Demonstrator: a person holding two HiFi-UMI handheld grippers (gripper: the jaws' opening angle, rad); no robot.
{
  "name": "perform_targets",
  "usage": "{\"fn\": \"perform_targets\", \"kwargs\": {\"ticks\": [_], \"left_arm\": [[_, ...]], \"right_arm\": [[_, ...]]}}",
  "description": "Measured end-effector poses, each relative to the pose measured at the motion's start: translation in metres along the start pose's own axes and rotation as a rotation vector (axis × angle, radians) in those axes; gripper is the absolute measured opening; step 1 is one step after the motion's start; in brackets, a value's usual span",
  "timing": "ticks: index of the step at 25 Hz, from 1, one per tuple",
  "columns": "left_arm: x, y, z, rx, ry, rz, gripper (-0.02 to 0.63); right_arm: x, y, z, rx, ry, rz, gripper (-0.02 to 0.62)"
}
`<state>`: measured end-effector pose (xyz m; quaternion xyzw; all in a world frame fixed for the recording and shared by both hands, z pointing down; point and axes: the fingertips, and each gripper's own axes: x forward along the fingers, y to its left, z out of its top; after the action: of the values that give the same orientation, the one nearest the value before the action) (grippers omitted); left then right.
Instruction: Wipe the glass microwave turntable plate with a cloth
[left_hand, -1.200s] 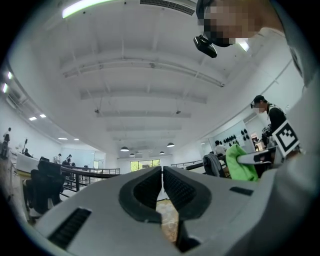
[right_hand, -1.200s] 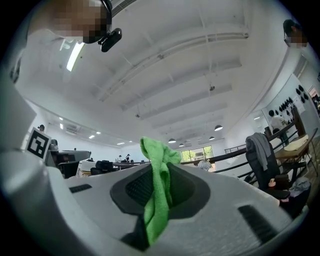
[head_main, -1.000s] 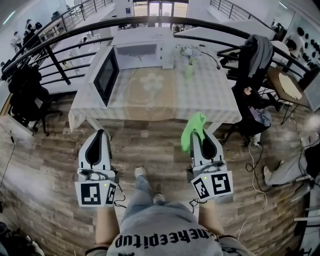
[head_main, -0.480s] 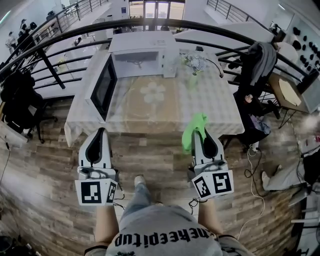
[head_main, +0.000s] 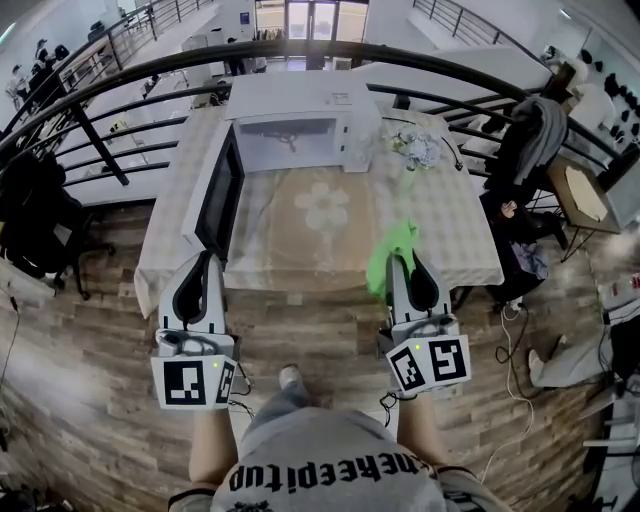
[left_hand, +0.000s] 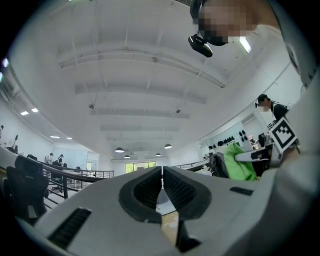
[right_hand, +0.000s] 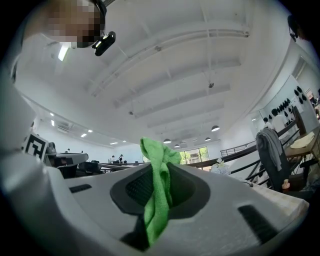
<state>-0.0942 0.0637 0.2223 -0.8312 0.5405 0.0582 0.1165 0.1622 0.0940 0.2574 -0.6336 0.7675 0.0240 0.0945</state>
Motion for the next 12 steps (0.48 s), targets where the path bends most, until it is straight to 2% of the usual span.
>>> {"fn": "perform_targets", "kwargs": {"ticks": [12], "left_arm": [[0.037,0.063,-0.017,-0.024,-0.026,-0.022,0.012]], "right_arm": [[0.062,0.032,-0.012,-0.007,-0.003,-0.024,0.055]]}}
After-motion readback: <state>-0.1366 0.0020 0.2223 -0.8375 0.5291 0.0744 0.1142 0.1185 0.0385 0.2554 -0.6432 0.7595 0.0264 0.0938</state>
